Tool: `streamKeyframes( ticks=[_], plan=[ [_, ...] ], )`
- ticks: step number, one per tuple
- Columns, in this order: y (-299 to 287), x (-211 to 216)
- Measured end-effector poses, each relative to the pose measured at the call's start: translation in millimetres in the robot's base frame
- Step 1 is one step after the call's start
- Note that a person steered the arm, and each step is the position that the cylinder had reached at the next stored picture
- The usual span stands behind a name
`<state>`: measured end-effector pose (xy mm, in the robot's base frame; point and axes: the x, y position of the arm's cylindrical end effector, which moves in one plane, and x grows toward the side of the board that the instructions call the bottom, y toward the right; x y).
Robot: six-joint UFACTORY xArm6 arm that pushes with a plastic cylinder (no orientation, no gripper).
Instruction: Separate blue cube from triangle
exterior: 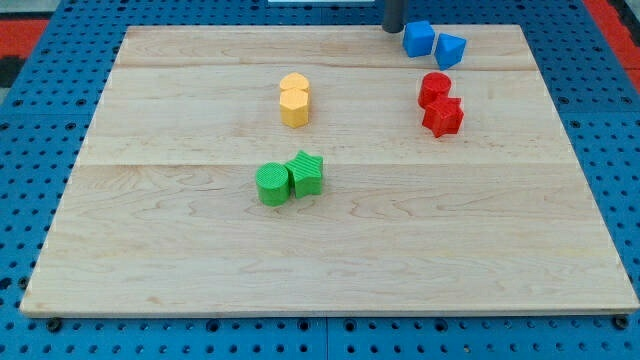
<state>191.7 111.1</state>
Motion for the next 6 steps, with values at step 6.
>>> streamKeyframes(
  ticks=[6],
  plan=[
    [46, 27]
  ],
)
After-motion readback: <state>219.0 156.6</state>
